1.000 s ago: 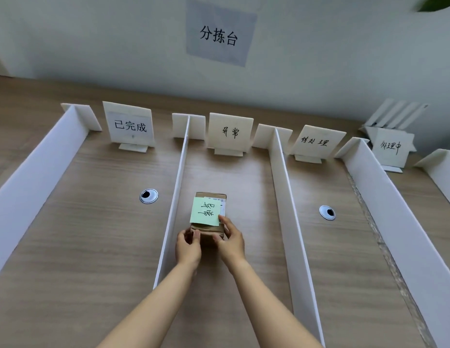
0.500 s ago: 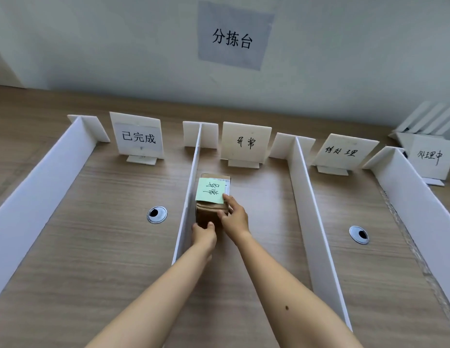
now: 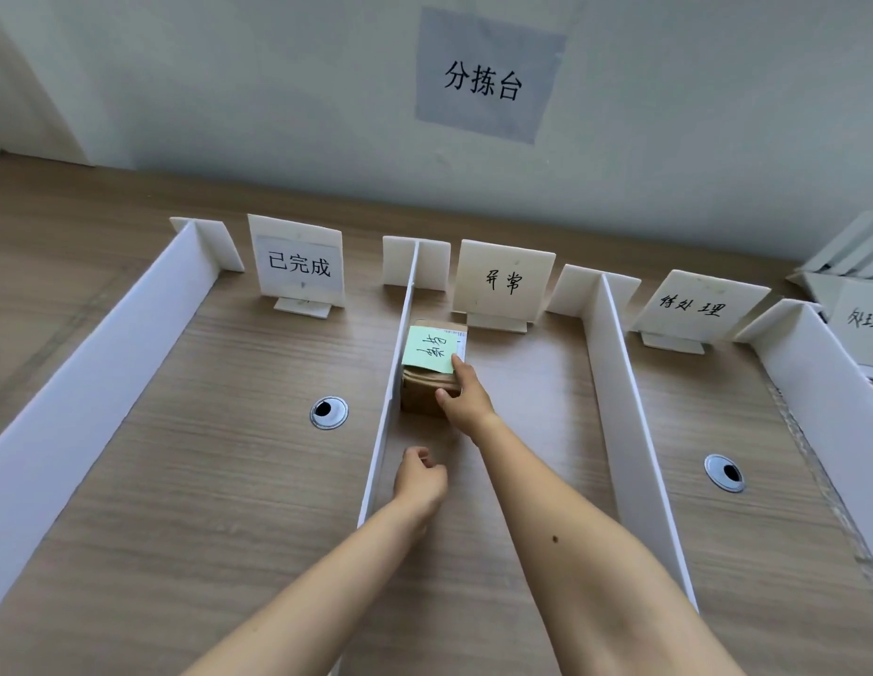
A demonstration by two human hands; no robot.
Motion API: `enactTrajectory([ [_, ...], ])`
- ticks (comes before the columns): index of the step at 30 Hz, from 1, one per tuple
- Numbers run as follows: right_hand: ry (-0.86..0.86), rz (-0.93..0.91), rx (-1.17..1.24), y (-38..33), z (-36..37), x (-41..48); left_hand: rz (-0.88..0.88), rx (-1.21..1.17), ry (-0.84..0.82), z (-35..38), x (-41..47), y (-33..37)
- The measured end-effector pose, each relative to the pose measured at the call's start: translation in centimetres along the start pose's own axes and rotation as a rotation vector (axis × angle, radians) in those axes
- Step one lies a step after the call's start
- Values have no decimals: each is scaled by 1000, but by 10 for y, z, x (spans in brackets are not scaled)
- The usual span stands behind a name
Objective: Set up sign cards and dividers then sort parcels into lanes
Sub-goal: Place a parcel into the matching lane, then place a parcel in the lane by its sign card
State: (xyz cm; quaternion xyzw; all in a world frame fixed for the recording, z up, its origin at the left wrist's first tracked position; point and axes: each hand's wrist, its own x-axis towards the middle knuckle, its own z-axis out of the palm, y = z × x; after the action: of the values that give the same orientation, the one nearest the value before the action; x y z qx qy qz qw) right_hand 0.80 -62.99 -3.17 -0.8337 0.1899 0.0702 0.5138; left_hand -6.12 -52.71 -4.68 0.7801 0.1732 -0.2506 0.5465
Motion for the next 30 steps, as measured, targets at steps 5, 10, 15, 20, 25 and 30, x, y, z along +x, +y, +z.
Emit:
enactTrajectory([
  [5, 88, 1, -31, -3, -1, -23, 87, -50, -87, -18, -14, 2],
  [10, 254, -81, -23, -18, -2, -74, 259, -289, -55, -58, -51, 28],
  [15, 295, -278, -260, -47, 12, -120, 634, 190, 285, -140, -78, 42],
  [20, 223, -447, -462, -92, 49, -162, 628, 575, 487, -238, -100, 23],
  [25, 131, -549, -549, -139, 101, -209, 620, 699, 590, -352, -131, -3],
  [30, 102, -597, -576, -182, 161, -267, 536, 908, 743, -452, -181, -47],
])
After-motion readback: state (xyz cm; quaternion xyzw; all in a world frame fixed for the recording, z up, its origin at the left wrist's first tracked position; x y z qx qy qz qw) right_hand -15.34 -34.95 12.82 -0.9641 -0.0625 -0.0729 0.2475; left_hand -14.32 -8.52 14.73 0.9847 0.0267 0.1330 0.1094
